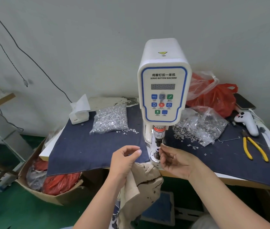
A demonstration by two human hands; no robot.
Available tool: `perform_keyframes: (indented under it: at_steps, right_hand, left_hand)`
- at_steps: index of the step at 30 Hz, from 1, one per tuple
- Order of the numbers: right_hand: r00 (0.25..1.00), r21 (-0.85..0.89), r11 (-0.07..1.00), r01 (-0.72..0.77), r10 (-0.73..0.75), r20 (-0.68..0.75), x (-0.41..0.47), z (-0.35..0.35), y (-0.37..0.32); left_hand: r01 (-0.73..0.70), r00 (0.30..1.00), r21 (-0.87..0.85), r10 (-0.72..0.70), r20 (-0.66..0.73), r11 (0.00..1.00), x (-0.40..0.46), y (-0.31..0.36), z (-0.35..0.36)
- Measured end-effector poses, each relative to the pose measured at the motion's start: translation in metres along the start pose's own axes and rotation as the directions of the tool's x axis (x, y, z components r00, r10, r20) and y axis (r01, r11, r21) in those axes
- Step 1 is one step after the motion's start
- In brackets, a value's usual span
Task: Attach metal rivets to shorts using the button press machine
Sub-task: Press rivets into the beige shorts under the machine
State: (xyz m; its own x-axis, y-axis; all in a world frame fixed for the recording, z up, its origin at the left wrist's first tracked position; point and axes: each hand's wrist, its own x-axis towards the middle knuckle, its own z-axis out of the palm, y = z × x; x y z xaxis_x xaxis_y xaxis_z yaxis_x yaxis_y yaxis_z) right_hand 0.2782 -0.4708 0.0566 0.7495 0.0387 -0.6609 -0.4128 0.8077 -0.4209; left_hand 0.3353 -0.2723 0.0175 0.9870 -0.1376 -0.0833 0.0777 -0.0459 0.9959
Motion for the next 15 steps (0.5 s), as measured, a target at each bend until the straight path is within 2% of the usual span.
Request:
perform_keyframes:
  at_steps: [9, 15]
  right_hand:
    - [0.999, 0.014, 0.999, 0.044, -0.044, 0.005, -0.0023, 0.0003, 0.0026]
    - [0.999, -0.005, 0.999, 0.038, -0.038, -0.032, -0.0007, 0.0057, 0.0033]
  left_hand:
    - [0.052, 0.999, -0.009, -0.052, 0.003, 0.999, -0.0038, -0.0013, 0.0001]
    - [0.038, 0.999, -0.011, -0.038, 0.023, 0.999, -0.0048, -0.0004, 0.0021]
